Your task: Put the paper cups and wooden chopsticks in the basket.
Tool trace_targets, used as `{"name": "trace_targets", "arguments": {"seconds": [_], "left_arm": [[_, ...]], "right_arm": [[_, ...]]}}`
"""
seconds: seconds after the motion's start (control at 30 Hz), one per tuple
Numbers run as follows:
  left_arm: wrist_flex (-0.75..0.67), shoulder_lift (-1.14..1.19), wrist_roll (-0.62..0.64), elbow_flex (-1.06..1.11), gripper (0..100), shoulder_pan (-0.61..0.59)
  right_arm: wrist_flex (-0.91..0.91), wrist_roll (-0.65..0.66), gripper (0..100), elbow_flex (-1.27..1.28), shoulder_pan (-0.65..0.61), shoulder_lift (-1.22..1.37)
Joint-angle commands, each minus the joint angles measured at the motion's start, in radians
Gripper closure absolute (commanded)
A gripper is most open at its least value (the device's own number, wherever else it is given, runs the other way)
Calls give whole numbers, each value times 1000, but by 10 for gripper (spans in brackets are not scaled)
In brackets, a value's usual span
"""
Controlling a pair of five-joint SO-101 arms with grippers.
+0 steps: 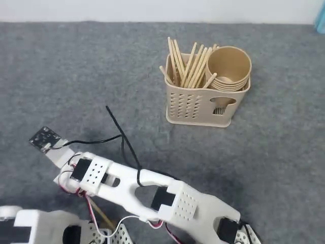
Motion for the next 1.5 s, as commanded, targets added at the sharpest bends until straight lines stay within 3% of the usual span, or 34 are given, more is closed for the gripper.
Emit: {"name": "trace_targets", "arguments": {"seconds": [0.0, 0.27, 0.4, 0.57, 0.73, 0.87, 1.07, 1.17, 1.33, 1.47], "left_arm": [[-8, -3, -5, -28, 637, 3], [-5, -17, -11, 18, 637, 109], [12, -17, -95, 74, 637, 230], [278, -17, -189, 47, 637, 423], [591, -17, -210, -97, 636, 606], [756, -17, -210, -183, 636, 721], [885, -18, -212, -236, 636, 842], [893, -49, -212, -223, 636, 864], [825, -170, -204, -125, 636, 861], [712, -198, -161, -28, 637, 867]], "right_arm": [[59, -9, 989, -34, 7, -68], [246, -8, 992, -32, 88, -254], [320, -8, 992, -29, 157, -380], [426, -8, 992, -28, 216, -550], [598, -8, 992, -15, 254, -671], [641, -9, 992, 101, 306, -717], [483, 135, 992, 419, 380, -835], [317, 137, 992, 646, 400, -958], [-25, 137, 992, 1028, 429, -1148], [-173, 103, 992, 1192, 417, -1236]]}}
